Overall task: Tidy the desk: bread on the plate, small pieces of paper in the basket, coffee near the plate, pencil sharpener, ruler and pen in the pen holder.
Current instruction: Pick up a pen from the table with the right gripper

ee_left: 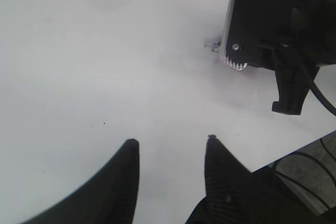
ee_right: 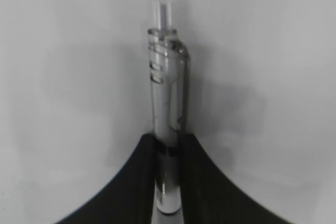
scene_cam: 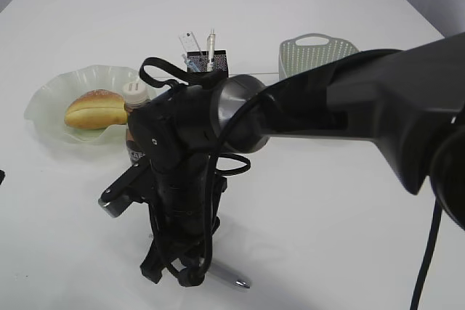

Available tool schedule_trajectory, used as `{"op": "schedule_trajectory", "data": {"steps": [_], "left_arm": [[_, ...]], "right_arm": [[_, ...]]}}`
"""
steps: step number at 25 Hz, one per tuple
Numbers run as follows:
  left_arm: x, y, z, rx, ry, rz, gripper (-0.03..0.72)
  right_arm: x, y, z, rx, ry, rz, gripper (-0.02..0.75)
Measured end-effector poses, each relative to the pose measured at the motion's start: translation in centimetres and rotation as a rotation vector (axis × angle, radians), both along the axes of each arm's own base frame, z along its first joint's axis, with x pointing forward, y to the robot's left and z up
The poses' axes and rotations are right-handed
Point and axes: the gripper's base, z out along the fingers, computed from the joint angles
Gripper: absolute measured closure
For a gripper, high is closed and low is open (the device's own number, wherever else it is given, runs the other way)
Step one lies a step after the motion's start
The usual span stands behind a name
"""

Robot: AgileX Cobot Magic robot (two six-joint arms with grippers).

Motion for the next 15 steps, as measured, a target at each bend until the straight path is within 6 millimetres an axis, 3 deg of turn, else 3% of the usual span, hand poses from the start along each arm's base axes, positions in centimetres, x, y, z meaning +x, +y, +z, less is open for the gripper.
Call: {"op": "schedule_trajectory", "data": {"steps": [3, 6, 15], "left_arm": [[0.0, 0.0, 0.0, 0.000, 0.000, 0.000, 0.381], [-0.1, 0.0, 0.0, 0.001, 0.011, -0.003, 0.381], [-0.2, 0.0, -0.1, -0.002, 0.025, -0.006, 0.381]], "right_arm": [[0.2, -0.2, 0.7, 0.018, -0.003, 0.008, 0.650], [1.2, -1.1, 2.8, 0.091, -0.001, -0.021, 0.650], [6.7, -8.7, 11.4, 0.531, -0.001, -0.158, 0.650]]}}
